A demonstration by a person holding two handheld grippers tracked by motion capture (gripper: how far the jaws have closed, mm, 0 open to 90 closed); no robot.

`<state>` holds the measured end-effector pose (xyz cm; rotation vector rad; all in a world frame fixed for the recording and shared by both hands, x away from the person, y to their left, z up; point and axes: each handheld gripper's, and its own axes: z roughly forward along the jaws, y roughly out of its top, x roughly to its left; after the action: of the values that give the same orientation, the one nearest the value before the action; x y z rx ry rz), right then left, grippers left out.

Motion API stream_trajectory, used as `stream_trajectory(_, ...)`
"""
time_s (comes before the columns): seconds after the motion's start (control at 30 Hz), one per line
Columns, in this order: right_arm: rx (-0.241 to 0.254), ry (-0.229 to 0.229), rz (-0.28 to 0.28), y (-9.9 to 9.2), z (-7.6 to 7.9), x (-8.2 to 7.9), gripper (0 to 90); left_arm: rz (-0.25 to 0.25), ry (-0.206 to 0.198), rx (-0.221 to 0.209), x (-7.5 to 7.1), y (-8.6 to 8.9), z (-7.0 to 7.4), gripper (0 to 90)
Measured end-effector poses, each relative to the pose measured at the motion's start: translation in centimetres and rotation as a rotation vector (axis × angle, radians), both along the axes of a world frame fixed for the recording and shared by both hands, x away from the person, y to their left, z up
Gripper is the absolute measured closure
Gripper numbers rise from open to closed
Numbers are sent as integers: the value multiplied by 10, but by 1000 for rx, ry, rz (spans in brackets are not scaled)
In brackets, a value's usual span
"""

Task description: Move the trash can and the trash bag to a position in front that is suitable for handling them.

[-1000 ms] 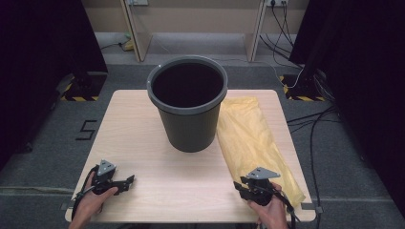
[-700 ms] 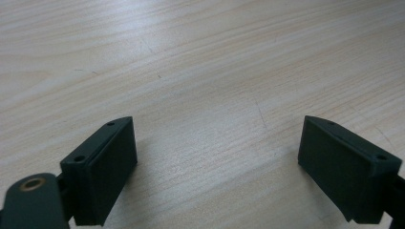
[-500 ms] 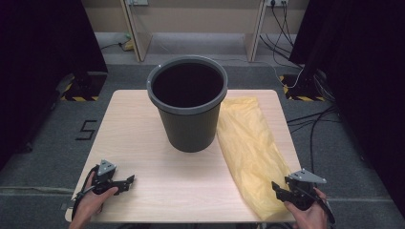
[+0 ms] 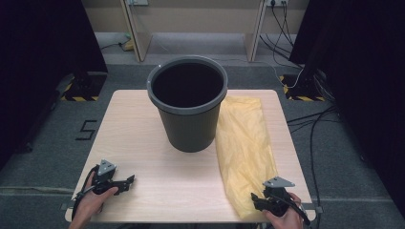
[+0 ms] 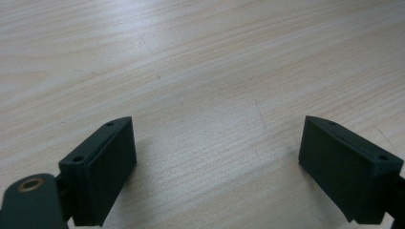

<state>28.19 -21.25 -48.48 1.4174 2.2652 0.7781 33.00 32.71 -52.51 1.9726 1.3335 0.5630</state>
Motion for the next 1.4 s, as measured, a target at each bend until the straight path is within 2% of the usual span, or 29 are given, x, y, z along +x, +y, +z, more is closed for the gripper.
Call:
stream_trajectory(0.07,19,-22,14,4,9,0,365,-1,0,0,0,0,0,115)
stream_trajectory(0.17,47,-82,24,2,31,4,359,0,0,0,0,0,0,115)
stream_trajectory(0.23,51,-114,12,-3,44,12,352,0,0,0,0,0,0,115)
stream_trajectory(0.3,42,-121,11,-6,48,21,329,0,0,0,0,0,0,115)
stream_trajectory(0.37,37,-93,29,-5,44,32,301,0,0,0,0,0,0,115)
stream_trajectory(0.5,19,-36,81,12,22,48,253,0,0,0,0,0,0,115)
stream_trajectory(0.63,1,-25,114,27,3,61,266,0,0,-1,0,0,0,115)
stream_trajectory(0.73,-20,-3,103,34,-11,72,283,0,0,-1,0,0,0,115)
stream_trajectory(0.77,-34,3,86,35,-14,75,274,0,0,-1,0,0,0,115)
stream_trajectory(0.8,-23,-4,59,34,-17,78,263,0,0,-1,0,0,0,115)
stream_trajectory(0.83,-4,-5,31,33,-18,81,272,0,0,-1,0,0,0,115)
stream_trajectory(0.93,8,-11,-35,28,-19,90,271,0,0,-1,0,0,0,115)
stream_trajectory(1.03,9,-13,-45,24,-18,98,274,0,0,-1,0,0,0,115)
stream_trajectory(1.2,2,-27,16,17,-19,112,284,0,0,-1,0,0,0,114)
stream_trajectory(1.27,14,-27,32,15,-19,117,279,0,0,-1,0,0,0,114)
stream_trajectory(1.4,1,-26,48,13,-18,121,279,-1,0,0,0,0,0,114)
